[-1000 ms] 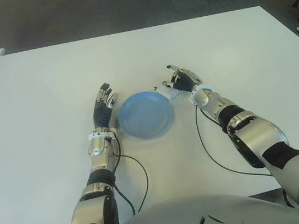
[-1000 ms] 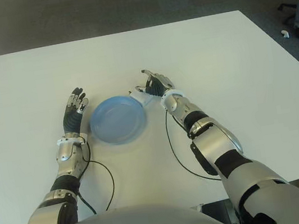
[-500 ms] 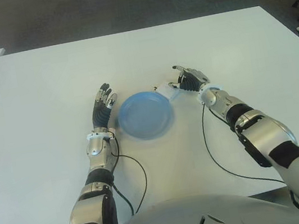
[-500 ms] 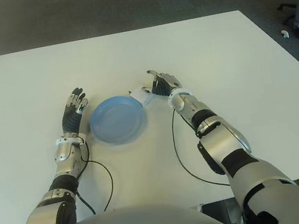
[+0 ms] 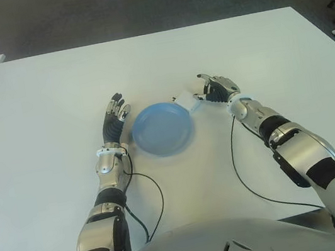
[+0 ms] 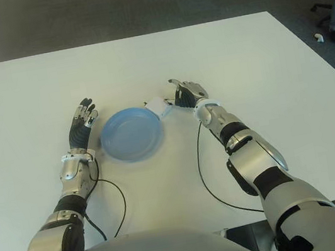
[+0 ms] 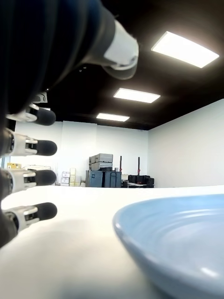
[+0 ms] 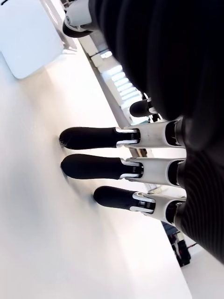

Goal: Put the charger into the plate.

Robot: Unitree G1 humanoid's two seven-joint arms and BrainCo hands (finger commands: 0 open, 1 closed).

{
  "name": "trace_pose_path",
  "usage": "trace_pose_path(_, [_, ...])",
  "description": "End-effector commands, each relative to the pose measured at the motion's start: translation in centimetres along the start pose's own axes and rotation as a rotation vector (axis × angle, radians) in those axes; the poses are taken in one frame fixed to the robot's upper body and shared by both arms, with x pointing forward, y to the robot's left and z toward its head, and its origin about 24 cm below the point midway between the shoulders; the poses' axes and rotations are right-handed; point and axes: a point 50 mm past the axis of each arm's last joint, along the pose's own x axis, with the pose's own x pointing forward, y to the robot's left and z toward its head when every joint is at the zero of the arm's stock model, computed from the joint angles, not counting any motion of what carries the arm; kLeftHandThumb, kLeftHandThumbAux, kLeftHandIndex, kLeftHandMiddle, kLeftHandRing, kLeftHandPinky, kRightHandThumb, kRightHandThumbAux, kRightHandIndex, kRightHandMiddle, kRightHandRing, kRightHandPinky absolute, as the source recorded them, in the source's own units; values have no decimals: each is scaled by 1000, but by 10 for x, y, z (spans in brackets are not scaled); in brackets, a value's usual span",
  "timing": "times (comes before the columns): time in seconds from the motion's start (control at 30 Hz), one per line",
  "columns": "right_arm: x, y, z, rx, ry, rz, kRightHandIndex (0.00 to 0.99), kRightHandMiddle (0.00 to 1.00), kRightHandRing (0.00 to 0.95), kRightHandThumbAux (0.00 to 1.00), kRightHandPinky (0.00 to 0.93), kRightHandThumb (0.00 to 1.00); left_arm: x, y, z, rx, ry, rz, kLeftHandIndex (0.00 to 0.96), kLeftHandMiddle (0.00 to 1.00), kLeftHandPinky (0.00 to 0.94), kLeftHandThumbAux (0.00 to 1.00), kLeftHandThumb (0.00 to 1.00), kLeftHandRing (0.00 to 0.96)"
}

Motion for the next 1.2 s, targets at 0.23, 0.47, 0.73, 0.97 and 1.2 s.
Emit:
trace_pose_path(0.23, [-14,17,-18,-52,57,55,0,89,243,422,2,0,-20,4,-24,-15,121,22,0,12,0,535,51,0])
trace_pose_path(0.47, [-15,15,-18,-82,36,7,0,11,22,421,0,0,-20,4,-24,-19,122,22,0,11,0,542,46,0])
trace_pose_path(0.73, [-14,14,-16,-134,13,-19,0,0,1,365,0,11,-20,2,-24,-18,120,22,0,12,0,542,46,0])
trace_pose_path(0.97, [-12,14,-12,-150,0,-29,0,0,0,323,0,52,-21,1,-24,-21,117,21,0,12,0,541,48,0])
trace_pose_path(1.2, [-9,14,-3,-155,-6,-46,0,0,0,309,0,64,-22,0,-25,-21,120,17,0,12,0,537,45,0])
